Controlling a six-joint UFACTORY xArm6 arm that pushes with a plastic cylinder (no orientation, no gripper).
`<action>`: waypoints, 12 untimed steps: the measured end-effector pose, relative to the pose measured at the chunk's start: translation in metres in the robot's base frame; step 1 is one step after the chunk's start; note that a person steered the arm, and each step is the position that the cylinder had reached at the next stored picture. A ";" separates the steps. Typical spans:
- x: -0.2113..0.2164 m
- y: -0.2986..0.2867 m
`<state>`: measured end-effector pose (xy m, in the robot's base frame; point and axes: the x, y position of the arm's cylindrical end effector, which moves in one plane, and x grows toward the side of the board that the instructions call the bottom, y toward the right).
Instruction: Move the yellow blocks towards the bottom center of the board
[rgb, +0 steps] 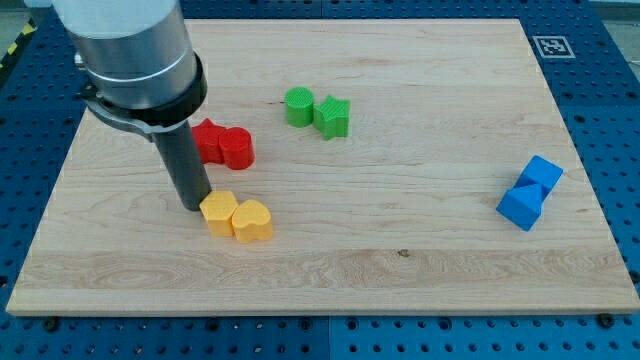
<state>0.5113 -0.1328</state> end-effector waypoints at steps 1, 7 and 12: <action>0.000 0.012; 0.042 0.052; 0.009 0.108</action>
